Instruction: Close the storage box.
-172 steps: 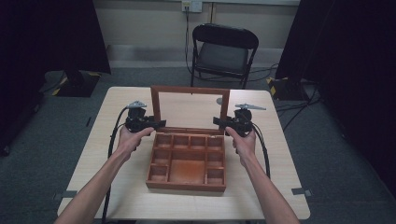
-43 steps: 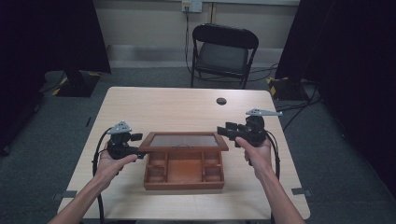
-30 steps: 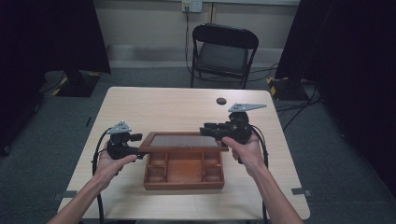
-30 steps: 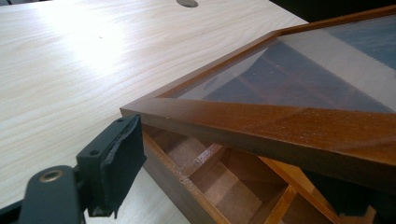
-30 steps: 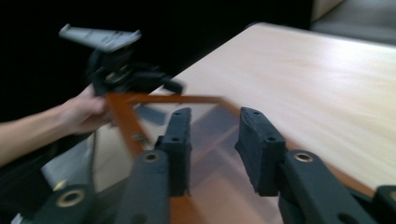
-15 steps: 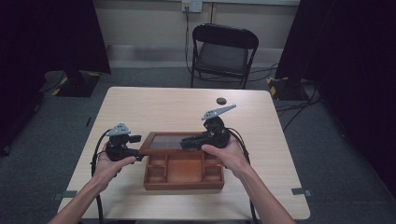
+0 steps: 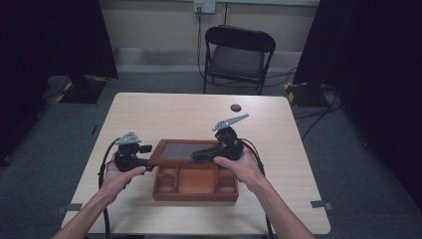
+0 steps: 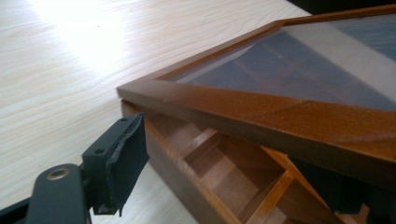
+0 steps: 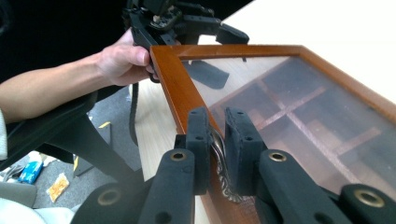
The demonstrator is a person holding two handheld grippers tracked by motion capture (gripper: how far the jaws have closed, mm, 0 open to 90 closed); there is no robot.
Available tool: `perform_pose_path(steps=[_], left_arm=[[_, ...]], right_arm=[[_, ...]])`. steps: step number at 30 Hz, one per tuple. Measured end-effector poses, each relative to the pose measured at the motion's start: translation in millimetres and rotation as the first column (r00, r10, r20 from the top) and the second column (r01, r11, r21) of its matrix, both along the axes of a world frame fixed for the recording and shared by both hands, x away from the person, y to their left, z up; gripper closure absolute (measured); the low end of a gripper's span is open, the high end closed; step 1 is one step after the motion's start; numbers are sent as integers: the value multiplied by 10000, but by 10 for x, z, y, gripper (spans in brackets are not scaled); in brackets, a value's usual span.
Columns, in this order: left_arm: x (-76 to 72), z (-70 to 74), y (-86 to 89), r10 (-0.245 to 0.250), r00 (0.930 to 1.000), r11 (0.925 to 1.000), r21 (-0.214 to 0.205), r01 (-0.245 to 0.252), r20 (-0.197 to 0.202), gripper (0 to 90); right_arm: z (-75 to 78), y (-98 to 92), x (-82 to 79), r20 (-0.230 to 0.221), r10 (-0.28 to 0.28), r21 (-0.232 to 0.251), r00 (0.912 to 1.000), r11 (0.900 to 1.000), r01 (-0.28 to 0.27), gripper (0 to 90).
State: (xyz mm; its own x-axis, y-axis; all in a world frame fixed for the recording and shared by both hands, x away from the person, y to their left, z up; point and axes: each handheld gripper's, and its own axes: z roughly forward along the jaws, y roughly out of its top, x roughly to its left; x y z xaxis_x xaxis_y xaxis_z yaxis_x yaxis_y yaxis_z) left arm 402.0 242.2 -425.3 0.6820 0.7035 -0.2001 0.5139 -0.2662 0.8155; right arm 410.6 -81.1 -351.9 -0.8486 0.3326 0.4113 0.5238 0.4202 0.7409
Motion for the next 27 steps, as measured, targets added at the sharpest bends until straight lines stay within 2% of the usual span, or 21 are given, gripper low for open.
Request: perform_pose_path(steps=[2,5,9,12,21,24,26,27], left_arm=[[12,-9,3,141,9999,9999,-45,-140,14,208],[23,-21,8,141,9999,9999,2,-141,-16,208],[27,-31,14,81,10000,9999,98,-81,-25,206],[26,-35,12,60,10000,9999,-80,-61,-76,198],[29,-78,-4,-136,9998,9995,280,139,-116,190],[45,-94,13,11,9999,9993,364,-6,-156,187],[54,-112,20,123,9999,9983,575,-117,-109,181],[65,-127,32,109,9997,9988,486,-98,-225,181]], right_arm=[[-1,12,-11,128,-100,-141,9999,9998,102,811],[-23,7,-1,46,-91,-94,9999,9999,92,812],[-27,13,-16,223,-61,-232,9997,9997,66,813],[-18,9,-28,461,-52,-274,9989,9996,64,814],[-38,-5,-50,518,118,-556,9986,9984,-89,814],[-46,-22,-62,557,104,-603,9984,9982,-71,813],[-50,-31,-70,579,96,-636,9983,9980,-59,812],[-51,-34,-76,577,93,-660,9983,9978,-54,812]])
